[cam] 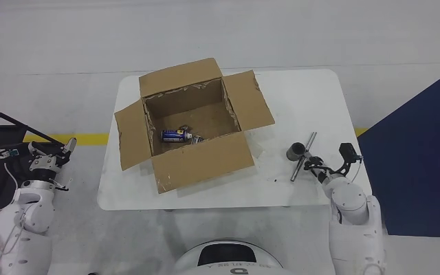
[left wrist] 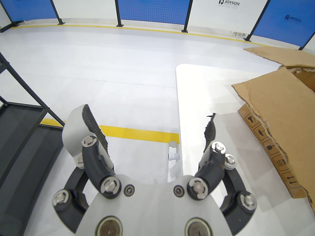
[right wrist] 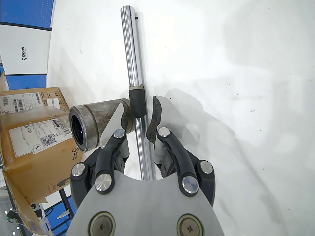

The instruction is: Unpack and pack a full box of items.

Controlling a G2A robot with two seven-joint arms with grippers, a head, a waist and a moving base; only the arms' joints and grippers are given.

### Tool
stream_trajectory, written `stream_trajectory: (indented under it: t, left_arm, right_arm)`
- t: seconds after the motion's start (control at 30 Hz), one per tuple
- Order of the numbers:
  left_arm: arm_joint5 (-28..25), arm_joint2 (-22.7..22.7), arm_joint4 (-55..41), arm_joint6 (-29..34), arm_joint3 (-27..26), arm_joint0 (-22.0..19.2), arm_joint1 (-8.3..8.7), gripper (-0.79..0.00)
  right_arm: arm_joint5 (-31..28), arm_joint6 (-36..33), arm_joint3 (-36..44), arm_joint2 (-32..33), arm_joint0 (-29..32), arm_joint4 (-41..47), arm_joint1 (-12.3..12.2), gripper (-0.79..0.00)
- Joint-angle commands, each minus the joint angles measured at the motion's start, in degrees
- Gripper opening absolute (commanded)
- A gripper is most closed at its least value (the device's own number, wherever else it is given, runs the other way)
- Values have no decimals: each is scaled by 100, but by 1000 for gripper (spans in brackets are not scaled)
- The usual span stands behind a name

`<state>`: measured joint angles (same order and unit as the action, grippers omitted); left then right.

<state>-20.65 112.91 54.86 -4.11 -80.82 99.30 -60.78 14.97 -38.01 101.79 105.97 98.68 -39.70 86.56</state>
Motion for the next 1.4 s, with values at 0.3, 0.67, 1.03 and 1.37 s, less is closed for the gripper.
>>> stream_trajectory:
  t: [0.3, 0.67, 1.03, 1.37]
  left_arm:
    - [0, 0, 0, 0, 0, 0, 0, 0]
    - [0, 0, 0, 0, 0, 0, 0, 0]
    - [0, 0, 0, 0, 0, 0, 0, 0]
    - [0, 0, 0, 0, 0, 0, 0, 0]
  right_arm:
    - [-1195, 1245, 1384, -213, 795, 460, 18, -446]
    - [-1484, -717, 1201, -1944, -1022, -821, -97, -416]
    - [-1244, -2517, 479, -2317, -2141, -401, -209, -366]
    - [-1825, -3077, 553, -2628, -2140, 75, -318, -416]
